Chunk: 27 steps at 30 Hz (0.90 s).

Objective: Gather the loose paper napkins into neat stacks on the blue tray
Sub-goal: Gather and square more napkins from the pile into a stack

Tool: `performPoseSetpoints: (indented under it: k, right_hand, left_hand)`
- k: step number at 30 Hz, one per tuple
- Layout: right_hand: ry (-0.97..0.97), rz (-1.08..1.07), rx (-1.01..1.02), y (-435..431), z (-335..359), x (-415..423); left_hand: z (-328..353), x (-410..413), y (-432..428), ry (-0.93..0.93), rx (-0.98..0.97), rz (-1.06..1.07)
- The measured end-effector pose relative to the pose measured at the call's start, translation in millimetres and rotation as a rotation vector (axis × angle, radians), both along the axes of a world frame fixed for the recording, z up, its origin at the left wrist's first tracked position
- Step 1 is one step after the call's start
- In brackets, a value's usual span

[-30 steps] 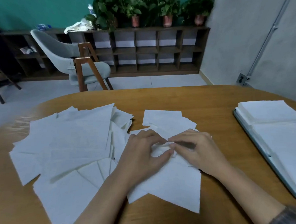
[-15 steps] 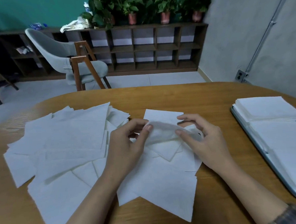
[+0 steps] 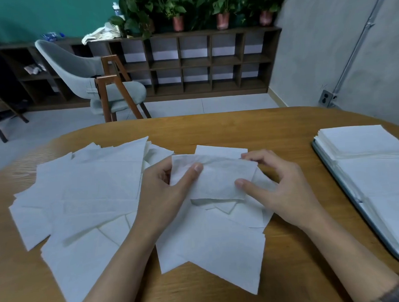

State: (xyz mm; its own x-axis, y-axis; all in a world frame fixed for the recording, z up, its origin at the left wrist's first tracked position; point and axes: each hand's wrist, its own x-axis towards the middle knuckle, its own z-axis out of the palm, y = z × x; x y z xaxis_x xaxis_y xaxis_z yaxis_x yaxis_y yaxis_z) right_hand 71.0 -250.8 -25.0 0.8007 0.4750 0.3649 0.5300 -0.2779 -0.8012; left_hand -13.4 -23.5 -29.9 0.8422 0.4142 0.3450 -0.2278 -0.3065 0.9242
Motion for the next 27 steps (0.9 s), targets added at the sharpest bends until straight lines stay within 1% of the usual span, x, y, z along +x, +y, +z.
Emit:
performPoseSetpoints:
  k: [3, 4, 7, 8, 10, 12, 14, 16, 19, 21, 23, 25, 27]
  right_hand:
    - [0.009, 0.003, 0.038, -2, 7, 1]
    - [0.060, 0.045, 0.076, -2, 8, 0]
    - [0.274, 0.260, 0.262, 2, 8, -2]
    - [0.308, 0.296, 0.294, 3, 9, -3]
    - [0.289, 0.287, 0.271, 5, 9, -5]
    - [0.227, 0.214, 0.192, 6, 9, -4]
    - [0.214, 0.112, 0.155, 5, 5, 0]
    - [0.193, -0.023, 0.125, 1, 2, 8]
    - [0.135, -0.200, 0.118, -9, -5, 20]
    - [0.100, -0.256, 0.131, -14, -8, 23]
    - [0.072, -0.283, 0.122, -15, -12, 26]
    - [0.057, -0.314, 0.102, -16, -14, 30]
    - [0.065, -0.321, 0.103, -18, -15, 31]
  left_hand:
    - [1, 1, 1, -0.025, -0.087, 0.039]
    - [1, 1, 1, -0.027, -0.109, 0.042]
    - [1, 2, -6, -0.021, -0.114, 0.057]
    - [1, 3, -10, -0.019, -0.120, 0.061]
    - [1, 4, -18, -0.017, -0.123, 0.058]
    - [1, 6, -26, -0.016, -0.112, 0.037]
    - [1, 10, -32, -0.009, -0.093, -0.009]
    - [-3, 13, -37, 0.023, 0.010, -0.047]
    - [-15, 13, -36, 0.119, 0.323, -0.137]
    - [-19, 8, -33, 0.185, 0.507, -0.238]
    - [-21, 6, -28, 0.199, 0.660, -0.331]
    - [-23, 7, -26, 0.180, 0.750, -0.386]
    - [-25, 9, -26, 0.149, 0.764, -0.382]
